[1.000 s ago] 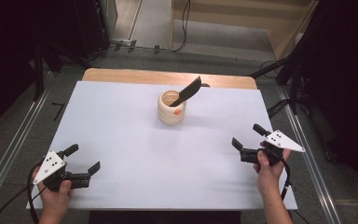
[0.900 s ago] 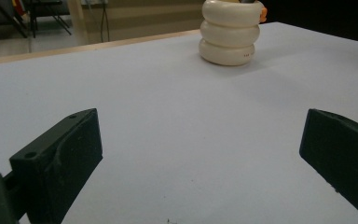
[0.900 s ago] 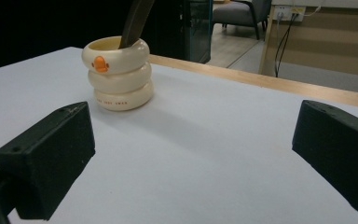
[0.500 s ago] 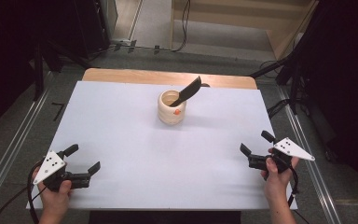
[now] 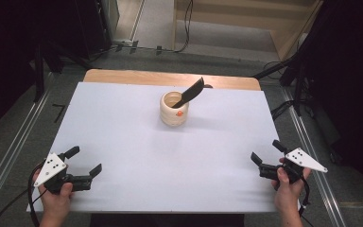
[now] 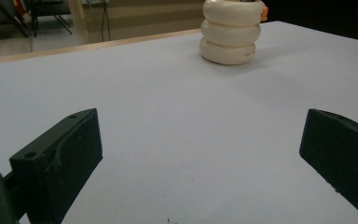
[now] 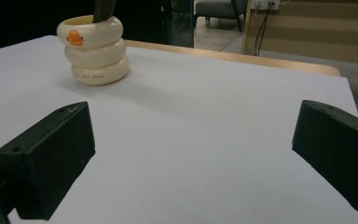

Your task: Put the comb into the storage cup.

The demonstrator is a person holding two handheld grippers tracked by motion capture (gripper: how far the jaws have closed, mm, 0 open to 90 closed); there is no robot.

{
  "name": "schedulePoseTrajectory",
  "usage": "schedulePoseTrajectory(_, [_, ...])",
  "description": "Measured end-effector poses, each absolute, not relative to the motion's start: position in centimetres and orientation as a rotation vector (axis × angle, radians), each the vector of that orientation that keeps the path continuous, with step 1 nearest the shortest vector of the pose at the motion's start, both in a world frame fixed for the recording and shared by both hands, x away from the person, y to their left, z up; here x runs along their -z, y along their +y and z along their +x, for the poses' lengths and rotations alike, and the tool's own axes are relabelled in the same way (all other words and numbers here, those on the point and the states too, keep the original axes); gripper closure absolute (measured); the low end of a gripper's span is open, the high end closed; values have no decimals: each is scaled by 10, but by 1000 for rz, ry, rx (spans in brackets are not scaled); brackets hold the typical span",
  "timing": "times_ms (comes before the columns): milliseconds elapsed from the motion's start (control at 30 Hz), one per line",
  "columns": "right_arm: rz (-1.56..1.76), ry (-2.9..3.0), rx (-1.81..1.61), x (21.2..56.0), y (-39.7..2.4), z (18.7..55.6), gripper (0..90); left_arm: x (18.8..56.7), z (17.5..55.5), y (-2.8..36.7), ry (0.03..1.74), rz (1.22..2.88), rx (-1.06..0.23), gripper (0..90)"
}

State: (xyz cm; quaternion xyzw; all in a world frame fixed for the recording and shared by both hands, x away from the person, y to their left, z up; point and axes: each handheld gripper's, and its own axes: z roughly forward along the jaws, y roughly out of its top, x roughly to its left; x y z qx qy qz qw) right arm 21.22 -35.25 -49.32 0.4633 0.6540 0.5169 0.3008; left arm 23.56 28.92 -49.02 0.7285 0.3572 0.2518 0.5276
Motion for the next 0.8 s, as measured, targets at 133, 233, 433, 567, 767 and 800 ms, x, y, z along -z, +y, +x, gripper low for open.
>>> schedulePoseTrajectory(133, [1240, 1741, -1352, 496, -357, 207, 0, 490, 236, 289, 852, 1741, -604, 0])
schedulePoseTrajectory(233, [1244, 1732, -1354, 499, -363, 203, 0, 490, 236, 289, 853, 1741, -603, 0])
schedulePoseTrajectory(433, [1260, 1715, -1353, 502, -371, 195, 0, 490, 236, 289, 854, 1740, -603, 0])
schedulePoseTrajectory(567, [1268, 1710, -1348, 504, -376, 189, 0, 490, 235, 290, 855, 1735, -602, 0])
schedulePoseTrajectory(767, [1251, 1742, -1316, 508, -380, 181, 0, 490, 236, 290, 855, 1735, -602, 0])
schedulePoseTrajectory(800, [1252, 1747, -1312, 509, -381, 180, 0, 490, 236, 290, 855, 1735, -602, 0])
